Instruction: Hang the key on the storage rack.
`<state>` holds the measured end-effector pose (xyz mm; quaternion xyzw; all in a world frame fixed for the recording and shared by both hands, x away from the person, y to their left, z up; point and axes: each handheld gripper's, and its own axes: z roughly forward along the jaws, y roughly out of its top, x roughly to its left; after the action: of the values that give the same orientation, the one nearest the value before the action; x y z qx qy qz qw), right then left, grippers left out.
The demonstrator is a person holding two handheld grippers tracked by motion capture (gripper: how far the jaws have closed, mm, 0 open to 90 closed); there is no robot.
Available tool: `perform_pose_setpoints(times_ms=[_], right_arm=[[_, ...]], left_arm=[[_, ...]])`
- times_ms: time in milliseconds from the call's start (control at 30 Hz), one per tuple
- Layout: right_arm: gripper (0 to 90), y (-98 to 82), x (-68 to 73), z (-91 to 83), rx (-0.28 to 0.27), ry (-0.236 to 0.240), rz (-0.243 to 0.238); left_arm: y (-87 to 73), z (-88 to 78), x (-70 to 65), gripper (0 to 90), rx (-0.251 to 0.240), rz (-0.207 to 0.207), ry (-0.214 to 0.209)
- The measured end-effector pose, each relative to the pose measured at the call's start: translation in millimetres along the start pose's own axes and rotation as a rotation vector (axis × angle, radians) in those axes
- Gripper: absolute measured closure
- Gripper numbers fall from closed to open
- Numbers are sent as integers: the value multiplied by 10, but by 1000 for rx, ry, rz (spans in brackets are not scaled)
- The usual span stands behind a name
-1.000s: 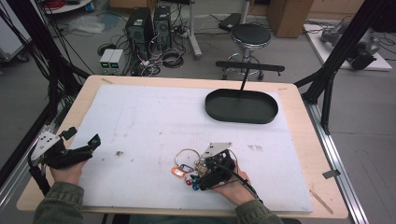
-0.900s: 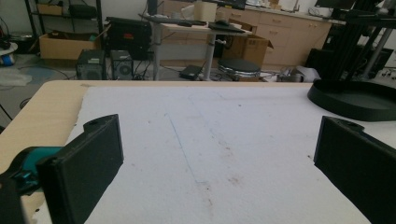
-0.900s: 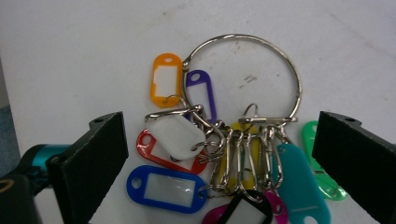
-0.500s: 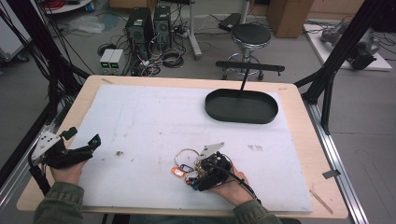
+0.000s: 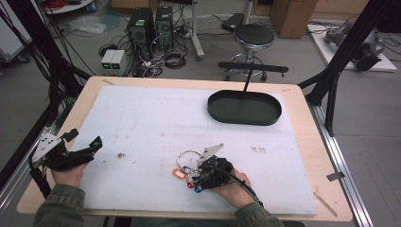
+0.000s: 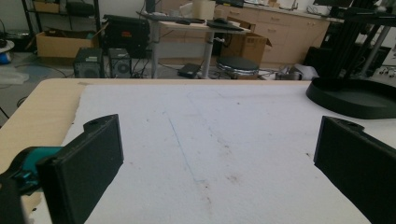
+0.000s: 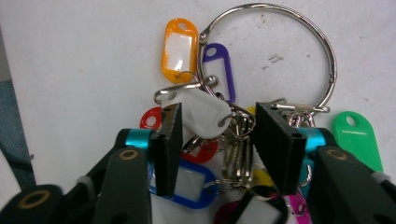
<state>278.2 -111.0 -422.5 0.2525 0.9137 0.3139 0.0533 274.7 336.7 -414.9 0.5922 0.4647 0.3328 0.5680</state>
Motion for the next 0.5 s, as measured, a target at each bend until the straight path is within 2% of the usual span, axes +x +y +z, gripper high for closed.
perform_pose_setpoints(times_ms=[133,267,500], right_arm=[[584,2,-6,-5,-2,-10,4],[718,0,-15,-45,-15,-21,1],[778,-1,-40,-76,-37,-27,14]], left_arm=[[0,0,1,19,0,1,0],[0,1,4,19,-1,0,1],[1,-1,5,18,-1,0,1]])
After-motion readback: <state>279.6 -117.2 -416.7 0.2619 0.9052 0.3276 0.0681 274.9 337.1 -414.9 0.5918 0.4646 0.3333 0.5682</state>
